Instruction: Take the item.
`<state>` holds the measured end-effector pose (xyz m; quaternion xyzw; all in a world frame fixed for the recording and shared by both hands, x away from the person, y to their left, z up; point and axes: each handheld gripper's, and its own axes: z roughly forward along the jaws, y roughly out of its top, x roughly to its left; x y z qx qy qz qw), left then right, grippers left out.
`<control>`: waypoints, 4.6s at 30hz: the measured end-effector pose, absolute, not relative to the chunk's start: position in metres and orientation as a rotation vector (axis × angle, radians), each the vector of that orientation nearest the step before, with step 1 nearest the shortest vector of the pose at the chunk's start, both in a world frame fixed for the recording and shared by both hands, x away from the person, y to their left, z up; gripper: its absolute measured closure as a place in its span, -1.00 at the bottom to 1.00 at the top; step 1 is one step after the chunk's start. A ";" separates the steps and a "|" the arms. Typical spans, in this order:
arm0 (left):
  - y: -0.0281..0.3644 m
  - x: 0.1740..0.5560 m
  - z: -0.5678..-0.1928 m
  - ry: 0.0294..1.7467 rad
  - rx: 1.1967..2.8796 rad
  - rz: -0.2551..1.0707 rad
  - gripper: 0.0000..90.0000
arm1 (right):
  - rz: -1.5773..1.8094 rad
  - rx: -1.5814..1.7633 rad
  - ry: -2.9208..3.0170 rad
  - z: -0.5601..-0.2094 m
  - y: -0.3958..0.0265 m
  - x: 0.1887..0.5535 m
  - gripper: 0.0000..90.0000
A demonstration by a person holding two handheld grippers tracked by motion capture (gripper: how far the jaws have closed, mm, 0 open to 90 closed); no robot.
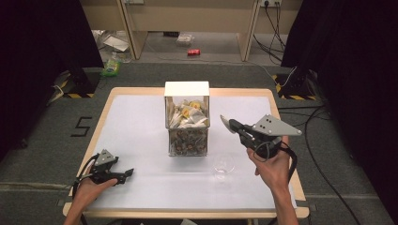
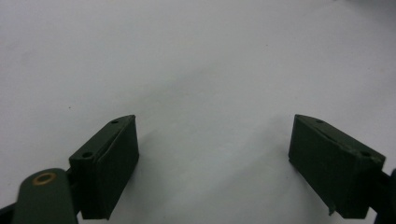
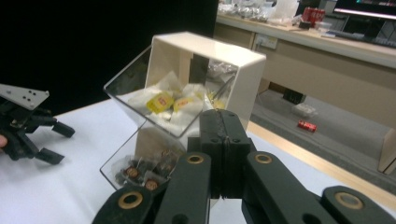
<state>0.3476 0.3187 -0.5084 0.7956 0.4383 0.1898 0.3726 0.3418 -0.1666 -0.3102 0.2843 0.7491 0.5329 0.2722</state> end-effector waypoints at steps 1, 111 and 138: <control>0.319 0.348 -0.508 1.123 2.038 0.486 -0.67 | 1.437 0.768 2.020 -0.311 -0.167 0.342 1.00; 0.319 0.347 -0.508 1.130 2.035 0.478 -0.66 | 1.364 1.145 2.033 -0.420 -0.213 0.340 -0.30; 0.319 0.348 -0.508 1.124 2.036 0.478 -0.66 | 1.269 1.301 1.974 -0.441 -0.249 0.350 -0.38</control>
